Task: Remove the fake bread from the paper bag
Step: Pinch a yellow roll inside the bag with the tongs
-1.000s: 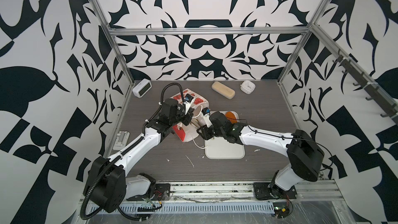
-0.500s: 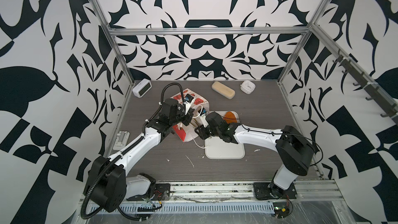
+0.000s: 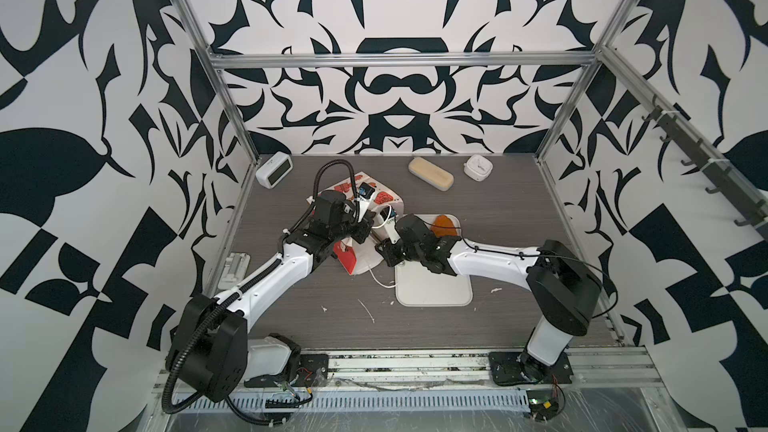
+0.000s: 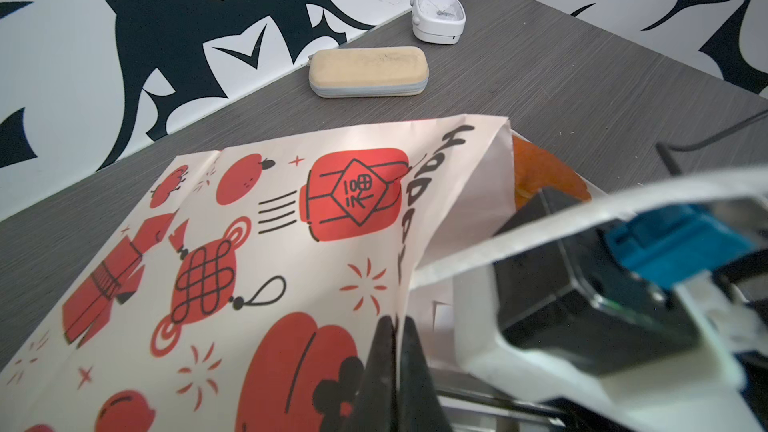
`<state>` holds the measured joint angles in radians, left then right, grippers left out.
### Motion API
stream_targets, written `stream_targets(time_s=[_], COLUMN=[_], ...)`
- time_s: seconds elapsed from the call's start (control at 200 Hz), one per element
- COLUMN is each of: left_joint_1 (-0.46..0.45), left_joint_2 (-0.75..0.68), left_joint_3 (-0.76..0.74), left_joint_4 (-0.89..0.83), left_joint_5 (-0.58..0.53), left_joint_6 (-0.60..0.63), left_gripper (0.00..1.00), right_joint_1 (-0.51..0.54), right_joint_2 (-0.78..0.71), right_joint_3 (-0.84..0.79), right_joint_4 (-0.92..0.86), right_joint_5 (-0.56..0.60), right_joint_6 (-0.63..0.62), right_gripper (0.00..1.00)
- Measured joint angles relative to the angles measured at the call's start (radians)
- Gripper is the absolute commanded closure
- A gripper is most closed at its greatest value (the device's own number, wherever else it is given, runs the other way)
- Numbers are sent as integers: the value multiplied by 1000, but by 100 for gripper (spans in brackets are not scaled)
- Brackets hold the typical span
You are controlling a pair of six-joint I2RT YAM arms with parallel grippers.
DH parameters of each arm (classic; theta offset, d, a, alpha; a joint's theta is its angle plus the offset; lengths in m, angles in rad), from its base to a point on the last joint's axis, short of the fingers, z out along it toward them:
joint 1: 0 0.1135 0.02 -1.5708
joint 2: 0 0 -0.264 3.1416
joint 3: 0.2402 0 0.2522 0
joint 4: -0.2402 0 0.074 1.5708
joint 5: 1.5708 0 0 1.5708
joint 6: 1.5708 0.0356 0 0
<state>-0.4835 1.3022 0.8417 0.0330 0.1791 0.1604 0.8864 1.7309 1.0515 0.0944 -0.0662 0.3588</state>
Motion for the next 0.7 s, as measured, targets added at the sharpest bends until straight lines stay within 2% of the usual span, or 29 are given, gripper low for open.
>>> stream_targets(time_s=[0.185,0.7], left_joint_1=[0,0], left_joint_2=[1,17], left_joint_3=[0,5], left_joint_4=[0,28], left_joint_5=[-13,-94], left_joint_6=[-3,-12], left_gripper=[100,100], right_joint_1=[0,0], right_joint_2=[-51,-379], right_joint_3=[-43,-292], right_joint_4=[0,-35], right_joint_5=[14,24], right_joint_6=[4,92], right_gripper=[78,80])
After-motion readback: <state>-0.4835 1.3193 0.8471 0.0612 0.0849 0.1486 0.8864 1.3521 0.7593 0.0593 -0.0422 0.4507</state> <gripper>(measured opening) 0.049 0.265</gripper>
